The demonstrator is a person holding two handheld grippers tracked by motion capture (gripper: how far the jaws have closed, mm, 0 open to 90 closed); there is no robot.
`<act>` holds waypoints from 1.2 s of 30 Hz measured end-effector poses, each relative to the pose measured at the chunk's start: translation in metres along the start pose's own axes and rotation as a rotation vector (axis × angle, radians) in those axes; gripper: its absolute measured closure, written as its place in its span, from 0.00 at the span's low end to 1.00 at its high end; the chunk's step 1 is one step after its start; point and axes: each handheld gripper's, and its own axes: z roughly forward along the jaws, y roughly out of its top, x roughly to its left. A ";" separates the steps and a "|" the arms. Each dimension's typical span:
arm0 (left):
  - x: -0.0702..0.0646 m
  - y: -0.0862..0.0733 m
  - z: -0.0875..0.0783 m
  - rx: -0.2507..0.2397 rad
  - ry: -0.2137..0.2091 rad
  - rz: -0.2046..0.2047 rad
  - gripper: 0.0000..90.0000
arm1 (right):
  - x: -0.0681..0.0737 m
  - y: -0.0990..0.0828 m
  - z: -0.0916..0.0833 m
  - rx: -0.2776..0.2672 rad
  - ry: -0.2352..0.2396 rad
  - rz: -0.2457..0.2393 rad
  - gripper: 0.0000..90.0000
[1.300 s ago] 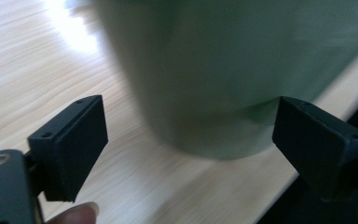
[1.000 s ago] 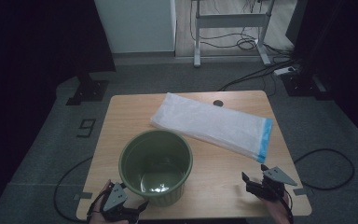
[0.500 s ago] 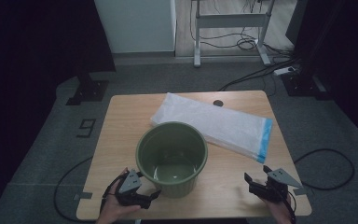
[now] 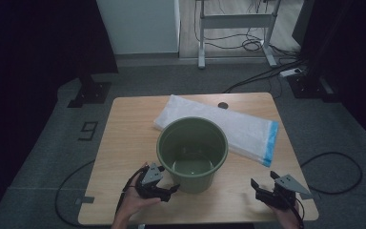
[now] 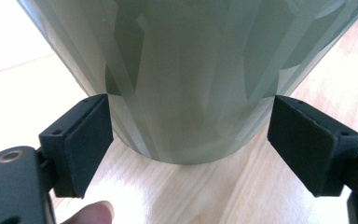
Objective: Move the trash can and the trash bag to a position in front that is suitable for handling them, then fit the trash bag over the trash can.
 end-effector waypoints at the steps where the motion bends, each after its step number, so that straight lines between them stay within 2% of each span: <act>1: 0.000 0.001 0.002 -0.002 0.010 -0.009 0.15 | 0.000 0.000 0.000 0.001 0.000 -0.001 0.17; 4: -0.001 0.005 0.009 -0.009 0.039 -0.027 0.15 | 0.000 0.000 0.000 0.003 -0.002 -0.003 0.17; 7: -0.004 0.008 0.011 -0.006 0.045 -0.017 0.17 | 0.000 0.000 -0.001 0.004 -0.001 -0.007 0.17; 10: -0.007 0.008 0.009 -0.001 0.063 -0.024 0.16 | 0.000 -0.001 -0.001 0.005 -0.001 -0.008 0.17; 13: -0.009 0.002 -0.001 0.011 0.105 -0.057 0.16 | -0.001 -0.001 -0.001 0.002 -0.002 -0.003 0.17; 15: -0.010 -0.004 -0.008 0.007 0.107 -0.079 0.16 | -0.001 -0.001 -0.002 0.001 -0.003 -0.001 0.17; 19: -0.011 -0.020 -0.023 0.013 0.139 -0.098 0.16 | -0.001 -0.001 -0.002 0.002 -0.005 -0.003 0.17; 21: -0.008 -0.028 -0.029 0.010 0.148 -0.113 0.16 | 0.000 -0.001 -0.001 0.004 -0.006 -0.008 0.17; 22: -0.006 -0.031 -0.032 0.014 0.166 -0.121 0.16 | 0.001 -0.001 0.000 0.006 -0.009 -0.013 0.17; 25: 0.003 -0.036 -0.038 -0.011 0.187 -0.160 0.16 | 0.001 0.000 0.001 0.014 -0.021 -0.026 0.17; 30: 0.011 -0.039 -0.041 -0.020 0.206 -0.171 0.16 | -0.001 0.000 0.004 0.023 -0.044 -0.023 0.17; 36: 0.018 -0.048 -0.043 -0.011 0.214 -0.191 0.16 | -0.002 0.008 0.017 0.048 -0.049 -0.023 0.17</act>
